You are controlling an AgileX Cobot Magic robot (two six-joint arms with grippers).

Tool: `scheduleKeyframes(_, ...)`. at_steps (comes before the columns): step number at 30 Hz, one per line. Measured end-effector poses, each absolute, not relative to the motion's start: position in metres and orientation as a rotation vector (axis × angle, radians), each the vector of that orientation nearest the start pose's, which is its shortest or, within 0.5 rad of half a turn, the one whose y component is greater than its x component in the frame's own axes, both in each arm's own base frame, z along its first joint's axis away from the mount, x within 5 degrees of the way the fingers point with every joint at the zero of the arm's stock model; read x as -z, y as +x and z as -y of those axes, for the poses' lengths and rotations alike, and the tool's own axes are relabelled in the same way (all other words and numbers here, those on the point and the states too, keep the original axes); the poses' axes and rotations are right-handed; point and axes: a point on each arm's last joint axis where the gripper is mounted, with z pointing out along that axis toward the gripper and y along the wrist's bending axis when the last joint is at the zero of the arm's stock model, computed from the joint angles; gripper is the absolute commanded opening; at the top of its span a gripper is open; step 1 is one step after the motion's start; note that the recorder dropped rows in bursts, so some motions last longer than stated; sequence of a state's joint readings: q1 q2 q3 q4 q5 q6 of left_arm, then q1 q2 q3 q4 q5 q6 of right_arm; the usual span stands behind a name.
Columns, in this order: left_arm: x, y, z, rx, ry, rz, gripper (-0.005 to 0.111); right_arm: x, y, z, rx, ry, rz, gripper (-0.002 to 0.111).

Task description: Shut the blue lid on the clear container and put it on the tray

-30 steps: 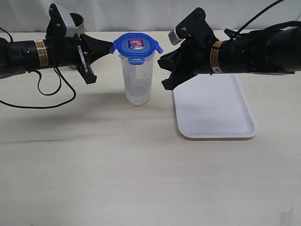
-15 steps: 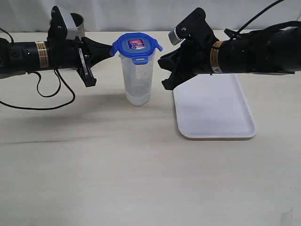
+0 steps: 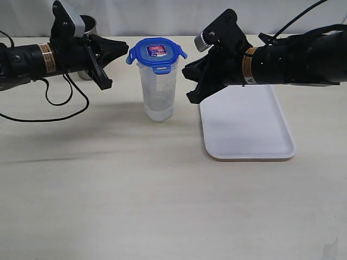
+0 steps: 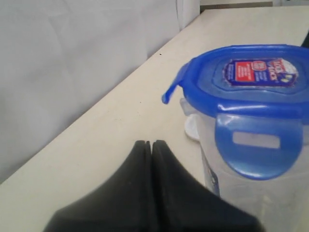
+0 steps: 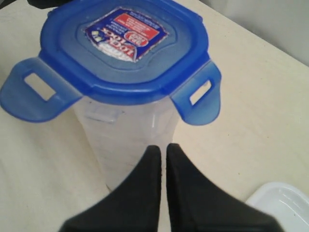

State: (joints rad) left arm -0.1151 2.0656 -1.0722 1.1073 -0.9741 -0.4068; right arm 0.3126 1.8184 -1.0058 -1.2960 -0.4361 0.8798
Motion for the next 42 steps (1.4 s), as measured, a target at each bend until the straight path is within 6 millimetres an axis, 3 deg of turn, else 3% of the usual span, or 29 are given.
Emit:
scheduleKeyframes(13,-0.1472,0.3816,0.1157,0.603,1.084,-1.510,0.000,-0.1905,0.3479,-0.1512,-0.410,-0.953,-1.916,0.004)
scheduleKeyframes(31,-0.1518,0.3833,0.1159,0.640,1.011,-1.501,0.000,-0.1905,0.3479,-0.1512,-0.410,-0.953,-1.916,0.004)
scheduleKeyframes(42,-0.1504,0.3794,0.1177,0.663,1.064,-1.489,0.000,-0.1905,0.3479,-0.1512,-0.410,-0.953,-1.916,0.004)
